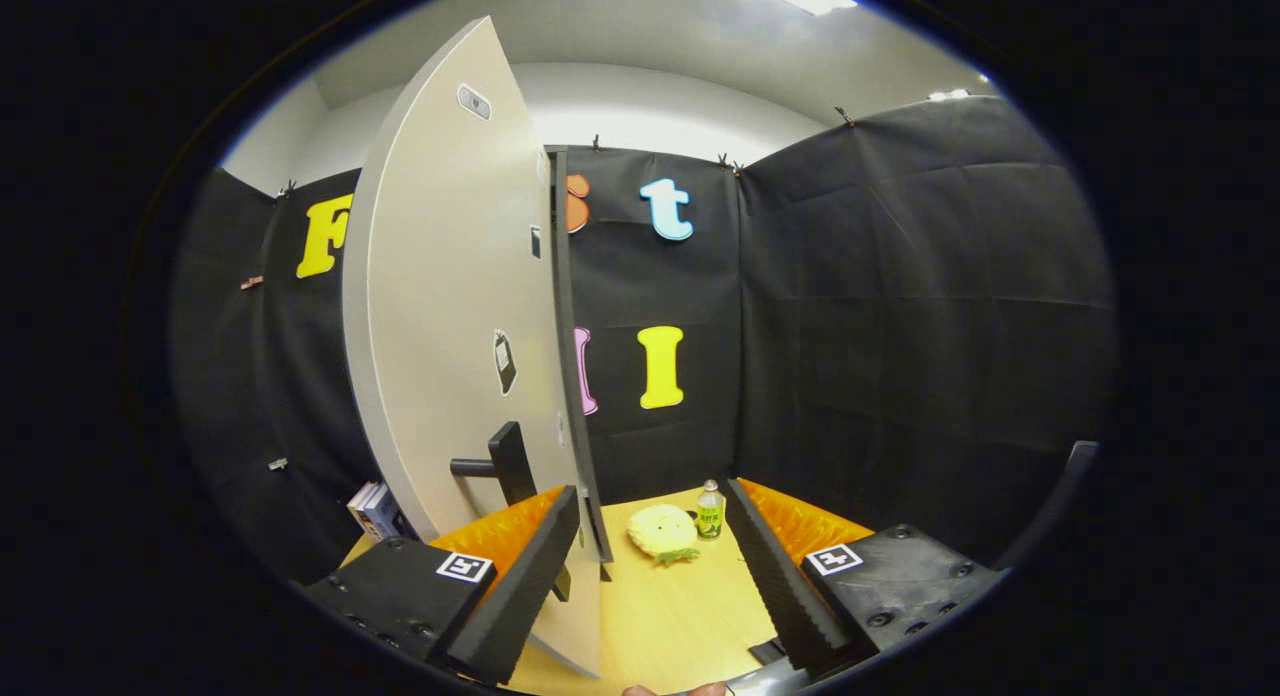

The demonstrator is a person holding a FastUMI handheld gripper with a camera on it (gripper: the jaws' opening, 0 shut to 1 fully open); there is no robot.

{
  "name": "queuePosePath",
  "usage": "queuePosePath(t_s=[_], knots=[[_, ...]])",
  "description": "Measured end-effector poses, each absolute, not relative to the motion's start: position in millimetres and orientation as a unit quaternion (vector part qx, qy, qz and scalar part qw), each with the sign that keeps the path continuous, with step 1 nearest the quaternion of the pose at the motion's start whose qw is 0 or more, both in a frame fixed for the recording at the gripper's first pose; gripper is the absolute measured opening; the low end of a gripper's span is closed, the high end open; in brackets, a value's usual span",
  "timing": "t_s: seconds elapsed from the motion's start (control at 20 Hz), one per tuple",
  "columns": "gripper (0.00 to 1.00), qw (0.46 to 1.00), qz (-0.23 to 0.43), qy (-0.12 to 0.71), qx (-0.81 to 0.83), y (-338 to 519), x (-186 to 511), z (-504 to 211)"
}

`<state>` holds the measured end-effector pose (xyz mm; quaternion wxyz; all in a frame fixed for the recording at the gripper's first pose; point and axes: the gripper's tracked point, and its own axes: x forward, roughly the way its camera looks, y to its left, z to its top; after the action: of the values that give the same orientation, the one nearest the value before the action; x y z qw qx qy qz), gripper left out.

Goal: Open the shoe cabinet door, grab the shoes and put them into the shoe cabinet, then close the shoe cabinet door.

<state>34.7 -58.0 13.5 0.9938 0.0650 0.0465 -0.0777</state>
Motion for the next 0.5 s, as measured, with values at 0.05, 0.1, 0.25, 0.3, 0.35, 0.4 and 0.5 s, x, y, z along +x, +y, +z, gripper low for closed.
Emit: queuePosePath(t_s=[0.05,0.1,0.25,0.3,0.35,0.4,0.5], knots=[[0.98,0.994,-0.072,0.046,0.066,-48,36,13],[0.98,0.995,-0.067,0.044,0.066,-38,36,14],[0.98,0.996,-0.051,0.041,0.066,-10,40,14],[0.98,0.996,-0.048,0.038,0.065,-1,41,14],[0.98,0.996,-0.046,0.036,0.063,6,44,14],[0.98,0.997,-0.043,0.034,0.06,13,45,14],[0.98,0.997,-0.035,0.035,0.064,28,50,13]])
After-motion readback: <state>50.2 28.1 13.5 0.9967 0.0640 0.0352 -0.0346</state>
